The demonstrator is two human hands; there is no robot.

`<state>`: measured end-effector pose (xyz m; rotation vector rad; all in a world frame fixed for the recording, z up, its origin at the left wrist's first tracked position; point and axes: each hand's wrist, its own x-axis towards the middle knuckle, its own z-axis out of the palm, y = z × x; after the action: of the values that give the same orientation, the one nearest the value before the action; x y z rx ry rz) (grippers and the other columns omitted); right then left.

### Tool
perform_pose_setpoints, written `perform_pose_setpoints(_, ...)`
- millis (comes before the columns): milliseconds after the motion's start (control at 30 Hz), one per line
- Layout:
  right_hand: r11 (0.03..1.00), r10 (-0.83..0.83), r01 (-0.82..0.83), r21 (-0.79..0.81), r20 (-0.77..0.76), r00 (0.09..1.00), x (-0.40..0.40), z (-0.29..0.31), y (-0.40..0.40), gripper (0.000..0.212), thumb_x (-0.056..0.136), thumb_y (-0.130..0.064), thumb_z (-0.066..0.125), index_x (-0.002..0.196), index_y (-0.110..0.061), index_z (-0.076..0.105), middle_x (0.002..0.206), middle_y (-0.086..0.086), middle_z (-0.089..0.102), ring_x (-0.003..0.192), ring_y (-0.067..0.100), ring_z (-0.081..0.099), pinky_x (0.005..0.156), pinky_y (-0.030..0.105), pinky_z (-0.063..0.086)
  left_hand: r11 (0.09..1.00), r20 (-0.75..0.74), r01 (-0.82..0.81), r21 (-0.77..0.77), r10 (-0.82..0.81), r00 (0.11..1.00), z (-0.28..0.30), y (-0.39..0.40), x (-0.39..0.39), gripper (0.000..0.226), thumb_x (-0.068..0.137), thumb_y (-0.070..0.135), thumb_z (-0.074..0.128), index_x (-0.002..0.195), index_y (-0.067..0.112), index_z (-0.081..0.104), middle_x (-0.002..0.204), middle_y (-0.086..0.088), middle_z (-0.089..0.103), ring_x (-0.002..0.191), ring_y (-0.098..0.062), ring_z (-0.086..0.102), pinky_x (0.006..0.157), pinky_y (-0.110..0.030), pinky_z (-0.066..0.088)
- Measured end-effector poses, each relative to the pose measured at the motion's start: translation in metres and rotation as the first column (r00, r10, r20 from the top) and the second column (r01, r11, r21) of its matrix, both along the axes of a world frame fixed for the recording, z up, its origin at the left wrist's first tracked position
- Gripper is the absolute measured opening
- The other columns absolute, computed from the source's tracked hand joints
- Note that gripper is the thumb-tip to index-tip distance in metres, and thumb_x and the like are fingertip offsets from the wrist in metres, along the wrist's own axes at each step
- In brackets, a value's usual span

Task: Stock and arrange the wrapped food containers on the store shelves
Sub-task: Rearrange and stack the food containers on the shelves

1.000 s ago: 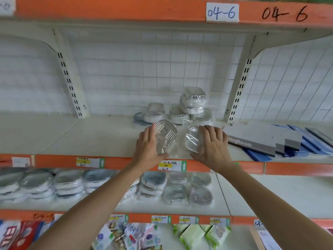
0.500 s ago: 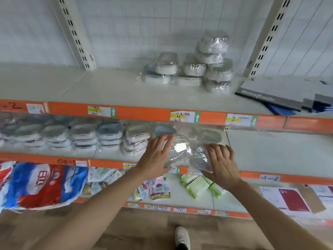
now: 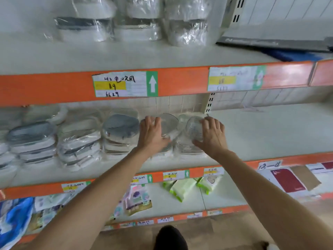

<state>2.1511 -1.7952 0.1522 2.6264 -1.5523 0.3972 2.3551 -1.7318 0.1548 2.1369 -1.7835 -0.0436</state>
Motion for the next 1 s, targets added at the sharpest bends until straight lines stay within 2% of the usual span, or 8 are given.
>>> perform_pose_setpoints(100,1.000,-0.026,0.026,-0.011,0.013,1.000,0.020,-0.028,-0.045,0.066,0.077,-0.042,0.068,0.126,-0.006,0.043,0.133,0.014,0.040,0.123,0.031,0.037,0.106,0.038,0.022,0.999,0.083,-0.037,-0.003,0.037,0.996,-0.025,-0.046,0.011,0.067,0.075,0.045,0.071,0.125,0.008,0.045,0.124,-0.016,0.042,0.117,-0.031,0.038,0.101,-0.036,0.027)
perform_pose_setpoints(233,0.999,0.044,-0.045,0.006,0.137,0.990,0.046,-0.055,-0.070,0.045,0.086,-0.024,0.061,0.122,-0.001,0.046,0.134,0.015,0.040,0.115,0.033,0.046,0.095,0.037,0.033,0.998,0.227,-0.059,0.003,0.056,0.972,-0.047,-0.076,0.022,0.060,0.083,0.045,0.063,0.130,0.011,0.045,0.132,-0.010,0.043,0.127,-0.028,0.034,0.113,-0.045,0.017)
perform_pose_setpoints(333,0.993,0.083,-0.074,-0.088,0.105,0.991,0.052,-0.068,-0.075,0.032,0.094,-0.019,0.049,0.122,-0.004,0.051,0.132,0.011,0.044,0.118,0.029,0.042,0.099,0.033,0.022,0.997,0.326,-0.073,-0.035,0.080,0.942,-0.055,-0.080,0.023,0.050,0.087,0.034,0.062,0.129,0.010,0.048,0.133,-0.010,0.040,0.126,-0.028,0.031,0.108,-0.040,0.024)
perform_pose_setpoints(433,0.989,0.034,-0.032,-0.142,0.013,0.999,0.055,-0.073,-0.069,0.037,0.096,-0.022,0.041,0.131,-0.010,0.046,0.131,0.006,0.043,0.120,0.026,0.038,0.101,0.034,0.017,0.996,0.367,-0.068,0.049,0.046,0.929,-0.052,-0.075,0.014,0.057,0.085,0.024,0.063,0.133,0.004,0.041,0.135,-0.014,0.037,0.125,-0.030,0.031,0.102,-0.036,0.030)
perform_pose_setpoints(500,0.993,0.022,-0.025,-0.114,-0.034,0.999,0.056,-0.072,-0.063,0.044,0.096,-0.025,0.039,0.137,-0.010,0.038,0.134,0.006,0.040,0.123,0.025,0.035,0.102,0.034,0.016,0.994,0.361,-0.043,0.101,0.004,0.932,-0.046,-0.070,0.009,0.059,0.083,0.021,0.061,0.134,0.002,0.038,0.132,-0.015,0.039,0.123,-0.031,0.034,0.101,-0.038,0.031)
perform_pose_setpoints(600,0.996,0.026,-0.032,-0.084,-0.077,0.997,0.055,-0.059,-0.048,0.048,0.096,-0.028,0.041,0.140,-0.011,0.033,0.137,0.004,0.039,0.127,0.022,0.034,0.106,0.034,0.017,0.992,0.354,0.041,0.119,-0.081,0.932,-0.031,-0.053,0.008,0.041,0.085,0.018,0.058,0.122,0.004,0.051,0.123,-0.012,0.048,0.114,-0.029,0.044,0.096,-0.040,0.035)
perform_pose_setpoints(800,0.990,0.136,-0.129,0.053,-0.160,0.978,0.042,-0.037,0.005,0.040,0.096,-0.027,0.040,0.134,-0.015,0.040,0.140,0.001,0.039,0.128,0.020,0.035,0.099,0.032,0.028,0.934,0.309,0.268,0.236,-0.334,0.890,-0.002,0.008,0.011,0.020,0.089,0.010,0.048,0.106,0.007,0.058,0.109,-0.009,0.058,0.103,-0.025,0.052,0.090,-0.035,0.038)
perform_pose_setpoints(1000,0.982,0.165,-0.148,0.116,-0.154,0.974,0.031,0.006,0.063,0.037,0.093,-0.029,0.047,0.125,-0.012,0.050,0.125,0.006,0.050,0.120,0.025,0.043,0.094,0.037,0.034,0.906,0.201,0.320,0.276,-0.380,0.903,0.036,0.070,0.004,0.021,0.090,0.012,0.045,0.104,0.006,0.060,0.107,-0.009,0.059,0.102,-0.026,0.055,0.081,-0.034,0.044)
